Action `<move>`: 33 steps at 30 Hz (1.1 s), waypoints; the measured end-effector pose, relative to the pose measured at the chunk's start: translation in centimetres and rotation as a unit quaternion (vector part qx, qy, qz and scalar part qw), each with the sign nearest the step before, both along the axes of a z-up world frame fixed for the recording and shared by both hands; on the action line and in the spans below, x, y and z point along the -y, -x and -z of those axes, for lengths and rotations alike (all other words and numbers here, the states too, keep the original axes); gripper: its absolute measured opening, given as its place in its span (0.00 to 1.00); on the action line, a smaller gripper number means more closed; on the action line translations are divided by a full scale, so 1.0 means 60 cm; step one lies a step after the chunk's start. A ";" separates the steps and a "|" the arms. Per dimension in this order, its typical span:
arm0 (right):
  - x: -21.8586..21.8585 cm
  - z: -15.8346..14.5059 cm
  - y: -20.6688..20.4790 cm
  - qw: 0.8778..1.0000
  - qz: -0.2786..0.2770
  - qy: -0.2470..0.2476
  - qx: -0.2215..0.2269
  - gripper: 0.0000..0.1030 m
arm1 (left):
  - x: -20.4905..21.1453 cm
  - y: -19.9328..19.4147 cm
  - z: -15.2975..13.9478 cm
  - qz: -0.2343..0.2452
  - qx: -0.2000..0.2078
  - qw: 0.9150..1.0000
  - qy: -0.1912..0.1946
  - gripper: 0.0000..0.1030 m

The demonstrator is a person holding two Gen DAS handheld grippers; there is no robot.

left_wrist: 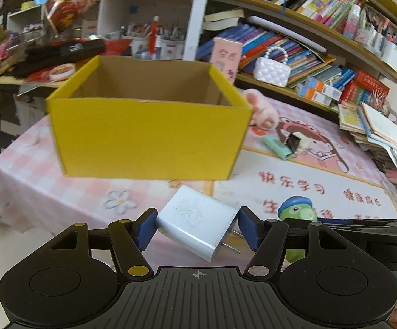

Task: Organize objects
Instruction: 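Carry the white plug and green frog with both tools over the yellow box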

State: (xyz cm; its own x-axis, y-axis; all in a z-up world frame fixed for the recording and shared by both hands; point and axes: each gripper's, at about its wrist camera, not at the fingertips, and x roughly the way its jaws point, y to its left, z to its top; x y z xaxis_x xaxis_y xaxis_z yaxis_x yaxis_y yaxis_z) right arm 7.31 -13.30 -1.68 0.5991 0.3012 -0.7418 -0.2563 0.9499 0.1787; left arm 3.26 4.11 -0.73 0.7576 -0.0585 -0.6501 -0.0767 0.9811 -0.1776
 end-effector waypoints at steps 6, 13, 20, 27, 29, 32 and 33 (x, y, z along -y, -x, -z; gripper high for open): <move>-0.051 0.005 0.038 1.000 -0.023 -0.002 -0.006 0.34 | -0.042 0.041 0.003 -0.014 -0.003 1.000 -0.001 0.62; -0.091 0.010 0.070 0.999 -0.028 -0.011 -0.010 0.34 | -0.078 0.077 0.003 -0.018 -0.004 1.000 -0.010 0.62; -0.122 0.010 0.094 0.999 -0.024 -0.028 -0.006 0.34 | -0.106 0.101 -0.001 -0.012 0.002 1.000 -0.023 0.62; -0.142 0.008 0.112 0.999 -0.017 -0.036 0.000 0.34 | -0.124 0.117 -0.003 0.002 0.009 0.999 -0.033 0.62; -0.146 0.007 0.116 0.999 -0.015 -0.036 0.001 0.34 | -0.129 0.120 -0.004 0.003 0.012 0.999 -0.033 0.62; -0.152 0.004 0.119 0.999 -0.018 -0.033 0.002 0.34 | -0.138 0.124 -0.007 0.001 0.019 0.999 -0.032 0.62; -0.155 0.002 0.120 0.999 -0.020 -0.030 0.005 0.34 | -0.140 0.124 -0.008 0.001 0.021 0.999 -0.031 0.62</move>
